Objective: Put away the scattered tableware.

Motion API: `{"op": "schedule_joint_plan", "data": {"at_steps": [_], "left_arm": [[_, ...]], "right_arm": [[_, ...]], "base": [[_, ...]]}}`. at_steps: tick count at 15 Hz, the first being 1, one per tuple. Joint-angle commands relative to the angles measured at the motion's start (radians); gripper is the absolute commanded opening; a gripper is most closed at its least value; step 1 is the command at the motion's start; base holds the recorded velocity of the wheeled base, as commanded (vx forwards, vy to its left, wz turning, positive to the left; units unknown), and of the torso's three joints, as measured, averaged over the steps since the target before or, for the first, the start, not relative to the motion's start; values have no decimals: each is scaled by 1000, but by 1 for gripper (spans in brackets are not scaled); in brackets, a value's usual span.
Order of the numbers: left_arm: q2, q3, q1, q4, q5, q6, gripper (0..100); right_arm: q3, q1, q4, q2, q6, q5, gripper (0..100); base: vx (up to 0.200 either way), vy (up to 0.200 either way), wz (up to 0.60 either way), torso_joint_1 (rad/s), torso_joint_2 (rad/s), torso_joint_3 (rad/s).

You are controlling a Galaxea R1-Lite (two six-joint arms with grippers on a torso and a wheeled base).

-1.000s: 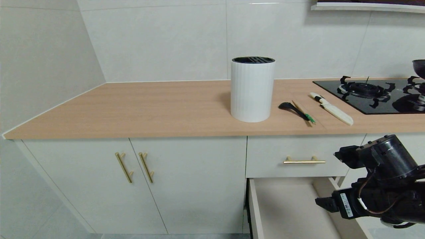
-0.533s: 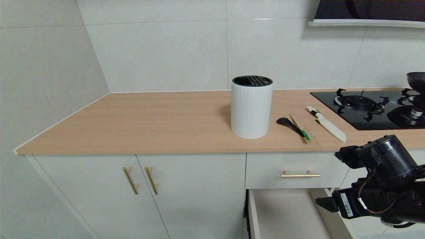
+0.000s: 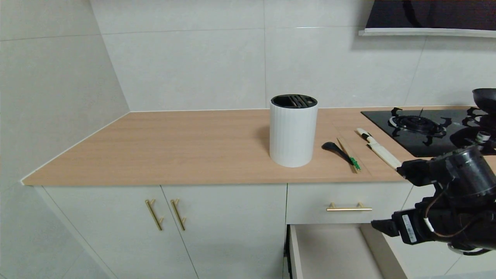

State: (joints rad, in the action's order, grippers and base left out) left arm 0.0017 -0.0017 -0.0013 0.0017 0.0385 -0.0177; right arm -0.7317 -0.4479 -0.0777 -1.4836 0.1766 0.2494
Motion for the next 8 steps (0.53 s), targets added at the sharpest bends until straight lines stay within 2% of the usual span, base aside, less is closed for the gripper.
{"op": "schedule_joint_plan", "data": {"at_steps": [1, 2, 4, 5, 8], "left_arm": [[0, 0, 0, 0, 0, -1, 100], [0, 0, 0, 0, 0, -1, 100], [1, 0, 0, 0, 0, -1, 100], [1, 0, 0, 0, 0, -1, 100], [0, 0, 0, 0, 0, -1, 100]], "right_arm": [[-98, 75, -1, 11, -78, -12, 100], [-183, 136, 1, -3, -149, -76, 100], [-328, 229, 1, -67, -166, -283, 100], [-380, 248, 1, -109, -181, -321, 100], [-489, 245, 2, -227, -233, -335, 100]], "base": [[0, 0, 0, 0, 0, 0], [0, 0, 0, 0, 0, 0], [0, 0, 0, 0, 0, 0], [0, 0, 0, 0, 0, 0], [0, 0, 0, 0, 0, 0]]}}
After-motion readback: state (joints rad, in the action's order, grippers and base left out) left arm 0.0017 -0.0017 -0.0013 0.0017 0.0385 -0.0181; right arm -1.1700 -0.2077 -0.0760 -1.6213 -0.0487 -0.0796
